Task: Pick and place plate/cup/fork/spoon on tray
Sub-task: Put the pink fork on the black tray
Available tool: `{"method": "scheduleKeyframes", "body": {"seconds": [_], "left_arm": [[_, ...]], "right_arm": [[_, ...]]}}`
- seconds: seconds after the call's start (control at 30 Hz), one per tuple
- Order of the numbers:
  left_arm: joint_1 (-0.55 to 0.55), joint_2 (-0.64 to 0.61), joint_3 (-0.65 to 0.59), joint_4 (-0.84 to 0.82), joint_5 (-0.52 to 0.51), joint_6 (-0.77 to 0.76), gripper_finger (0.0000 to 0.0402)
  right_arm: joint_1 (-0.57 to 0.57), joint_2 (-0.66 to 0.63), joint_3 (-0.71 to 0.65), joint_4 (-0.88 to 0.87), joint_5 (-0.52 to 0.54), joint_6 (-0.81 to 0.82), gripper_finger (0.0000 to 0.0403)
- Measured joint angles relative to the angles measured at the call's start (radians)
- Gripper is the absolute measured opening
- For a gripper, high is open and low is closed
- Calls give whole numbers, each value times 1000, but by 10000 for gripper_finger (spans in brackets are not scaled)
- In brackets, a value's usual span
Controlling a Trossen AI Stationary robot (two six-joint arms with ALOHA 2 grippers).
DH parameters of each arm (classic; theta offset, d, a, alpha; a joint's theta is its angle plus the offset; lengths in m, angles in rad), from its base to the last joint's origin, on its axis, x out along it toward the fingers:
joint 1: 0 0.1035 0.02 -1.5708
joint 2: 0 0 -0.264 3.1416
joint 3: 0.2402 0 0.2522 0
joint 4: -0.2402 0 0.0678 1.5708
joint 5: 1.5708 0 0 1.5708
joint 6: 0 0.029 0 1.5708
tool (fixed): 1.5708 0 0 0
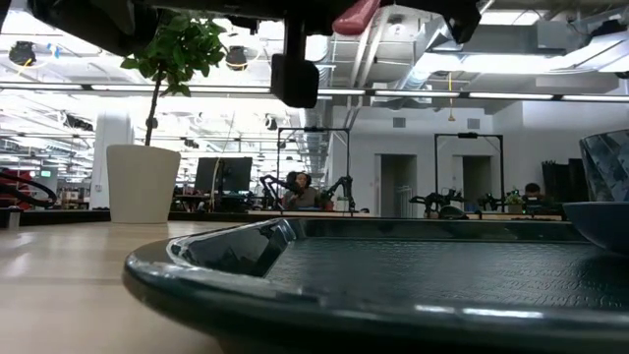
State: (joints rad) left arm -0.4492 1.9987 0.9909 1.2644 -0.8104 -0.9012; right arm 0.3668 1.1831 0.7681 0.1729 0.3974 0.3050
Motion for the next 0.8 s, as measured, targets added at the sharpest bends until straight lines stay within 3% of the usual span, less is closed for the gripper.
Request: {"method": "scheduleKeyframes", "body": {"seconds": [0.13, 0.3, 0.67, 0.8], "left_arm": [[0, 0, 0, 2, -2, 0, 0], [2, 0, 0, -6, 1, -1, 0], [7, 0, 0, -30, -6, -28, 0], [6, 0, 0, -44, -4, -42, 0]], "right_arm": [[-27, 0, 0, 1, -69, 8, 207], [-42, 0, 0, 18, -83, 11, 188], [-62, 0, 0, 43, -94, 1, 18], [-61, 0, 0, 40, -95, 17, 12]]}}
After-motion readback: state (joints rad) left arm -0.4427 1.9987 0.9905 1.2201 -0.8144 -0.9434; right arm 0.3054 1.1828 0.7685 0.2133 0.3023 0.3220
